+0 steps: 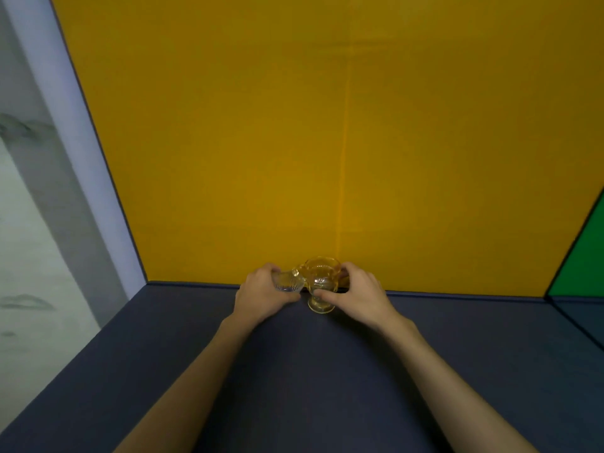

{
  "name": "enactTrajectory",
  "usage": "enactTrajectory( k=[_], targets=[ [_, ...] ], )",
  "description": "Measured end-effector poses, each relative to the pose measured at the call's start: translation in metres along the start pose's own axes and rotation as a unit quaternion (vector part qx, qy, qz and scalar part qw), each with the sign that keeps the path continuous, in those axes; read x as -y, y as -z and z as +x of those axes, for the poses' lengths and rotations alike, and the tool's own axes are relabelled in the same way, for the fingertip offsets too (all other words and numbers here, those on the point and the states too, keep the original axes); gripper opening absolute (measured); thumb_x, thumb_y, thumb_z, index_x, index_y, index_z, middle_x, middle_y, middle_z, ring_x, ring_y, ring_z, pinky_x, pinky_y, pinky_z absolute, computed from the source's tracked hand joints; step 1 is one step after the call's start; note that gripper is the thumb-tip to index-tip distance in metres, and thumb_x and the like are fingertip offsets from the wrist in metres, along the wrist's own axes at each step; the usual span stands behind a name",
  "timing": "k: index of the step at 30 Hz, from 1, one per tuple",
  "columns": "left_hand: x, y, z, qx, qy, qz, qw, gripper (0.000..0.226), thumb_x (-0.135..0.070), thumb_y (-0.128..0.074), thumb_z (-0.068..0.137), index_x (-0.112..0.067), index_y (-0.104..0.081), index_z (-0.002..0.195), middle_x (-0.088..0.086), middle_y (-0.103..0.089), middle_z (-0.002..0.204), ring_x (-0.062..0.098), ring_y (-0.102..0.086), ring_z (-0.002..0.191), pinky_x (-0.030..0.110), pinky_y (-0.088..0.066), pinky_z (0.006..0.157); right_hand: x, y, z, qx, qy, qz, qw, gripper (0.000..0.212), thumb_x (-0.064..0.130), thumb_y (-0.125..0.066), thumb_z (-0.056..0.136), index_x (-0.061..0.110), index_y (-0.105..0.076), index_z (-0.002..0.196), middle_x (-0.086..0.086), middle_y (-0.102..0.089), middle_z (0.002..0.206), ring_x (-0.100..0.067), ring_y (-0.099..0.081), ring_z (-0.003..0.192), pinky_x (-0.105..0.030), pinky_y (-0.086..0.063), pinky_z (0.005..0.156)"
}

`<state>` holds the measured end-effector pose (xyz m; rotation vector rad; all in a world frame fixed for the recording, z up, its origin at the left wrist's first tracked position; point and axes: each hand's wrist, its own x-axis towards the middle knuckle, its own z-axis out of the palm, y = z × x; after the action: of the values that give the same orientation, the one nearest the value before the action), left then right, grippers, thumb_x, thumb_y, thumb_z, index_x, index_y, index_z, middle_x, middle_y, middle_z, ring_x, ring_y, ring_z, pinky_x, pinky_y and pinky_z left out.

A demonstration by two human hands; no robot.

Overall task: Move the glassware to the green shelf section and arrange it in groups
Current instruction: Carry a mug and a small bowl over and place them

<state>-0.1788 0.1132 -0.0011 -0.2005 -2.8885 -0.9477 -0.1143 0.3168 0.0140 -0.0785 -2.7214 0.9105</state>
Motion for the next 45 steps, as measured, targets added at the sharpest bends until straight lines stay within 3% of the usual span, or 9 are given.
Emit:
enactTrajectory(
  k=[3,8,11,15,20,24,28,31,45],
  targets=[
    [0.010,0.006,-0.004,-0.011,-0.001,-0.012,1.000,0.081,-0.057,-0.087,0.058,-0.023,-0.059,0.127,-0.006,-0.068,0.106,0.019,-0.065,0.100,0.035,-0.055,0.077,0.006,-0.011,0.006,-0.012,-0.040,0.050,0.998,0.073,0.069,-0.079,0.063,0.028,-0.055,0.119,0.009,-0.066,0.113,-0.015,-0.062,0.104,-0.040,-0.055,0.087],
    [0.026,0.026,-0.016,-0.040,0.016,-0.063,0.997,0.086,-0.048,-0.091,0.060,-0.018,-0.059,0.134,-0.002,-0.065,0.119,0.021,-0.062,0.113,0.033,-0.050,0.086,0.013,-0.027,0.011,-0.051,-0.071,0.096,0.991,0.085,0.063,-0.085,0.060,0.019,-0.055,0.127,0.006,-0.063,0.118,-0.017,-0.060,0.109,-0.035,-0.054,0.088],
    [0.027,0.039,-0.028,-0.050,0.007,-0.086,0.995,0.078,-0.044,-0.091,0.064,-0.018,-0.062,0.131,-0.001,-0.061,0.128,0.020,-0.058,0.118,0.034,-0.048,0.091,0.017,-0.034,0.008,-0.086,-0.079,0.105,0.988,0.075,0.054,-0.088,0.063,0.017,-0.059,0.121,0.005,-0.063,0.111,-0.015,-0.059,0.104,-0.029,-0.051,0.082],
    [0.021,0.052,-0.043,-0.054,-0.020,-0.144,0.988,0.070,-0.042,-0.093,0.060,-0.023,-0.064,0.121,-0.004,-0.064,0.119,0.017,-0.060,0.109,0.033,-0.050,0.086,0.021,-0.032,-0.006,-0.110,-0.094,0.105,0.984,0.066,0.045,-0.091,0.063,0.018,-0.064,0.116,0.005,-0.066,0.106,-0.014,-0.060,0.099,-0.029,-0.051,0.078],
    [0.004,0.057,-0.062,-0.032,-0.048,-0.168,0.984,0.068,-0.044,-0.091,0.057,-0.028,-0.062,0.116,-0.007,-0.064,0.116,0.017,-0.061,0.107,0.034,-0.051,0.085,0.016,-0.018,-0.035,-0.147,-0.109,0.118,0.976,0.065,0.032,-0.091,0.058,0.022,-0.064,0.117,0.005,-0.068,0.108,-0.019,-0.063,0.104,-0.040,-0.055,0.090],
    [-0.018,0.050,-0.079,-0.003,-0.085,-0.186,0.979,0.065,-0.039,-0.092,0.061,-0.028,-0.062,0.118,-0.011,-0.063,0.111,0.015,-0.060,0.099,0.028,-0.043,0.076,0.008,0.011,-0.067,-0.174,-0.112,0.184,0.961,0.058,0.020,-0.092,0.062,0.023,-0.062,0.111,0.007,-0.066,0.105,-0.016,-0.063,0.101,-0.026,-0.050,0.081],
    [-0.046,0.031,-0.098,0.037,-0.120,-0.205,0.971,0.068,-0.048,-0.091,0.057,-0.029,-0.062,0.115,-0.013,-0.066,0.108,0.014,-0.064,0.098,0.031,-0.050,0.080,-0.002,0.044,-0.106,-0.207,-0.115,0.253,0.938,0.057,0.041,-0.095,0.058,0.025,-0.067,0.105,0.008,-0.075,0.099,-0.008,-0.070,0.094,-0.025,-0.055,0.081],
    [-0.073,0.014,-0.112,0.066,-0.137,-0.218,0.964,0.074,-0.057,-0.084,0.046,-0.031,-0.062,0.112,-0.012,-0.070,0.107,0.013,-0.067,0.097,0.035,-0.055,0.084,-0.013,0.069,-0.138,-0.232,-0.121,0.243,0.934,0.049,0.042,-0.094,0.059,0.025,-0.071,0.099,0.010,-0.077,0.092,-0.004,-0.071,0.088,-0.025,-0.057,0.079],
    [-0.248,-0.087,-0.245,0.140,-0.252,-0.202,0.936,0.061,-0.044,-0.092,0.058,-0.031,-0.060,0.107,-0.013,-0.065,0.109,0.011,-0.061,0.101,0.028,-0.046,0.078,-0.134,0.216,-0.311,-0.326,-0.178,0.150,0.916,0.065,0.059,-0.090,0.052,0.027,-0.071,0.106,0.012,-0.075,0.097,-0.005,-0.069,0.093,-0.028,-0.055,0.083]
  ],
)
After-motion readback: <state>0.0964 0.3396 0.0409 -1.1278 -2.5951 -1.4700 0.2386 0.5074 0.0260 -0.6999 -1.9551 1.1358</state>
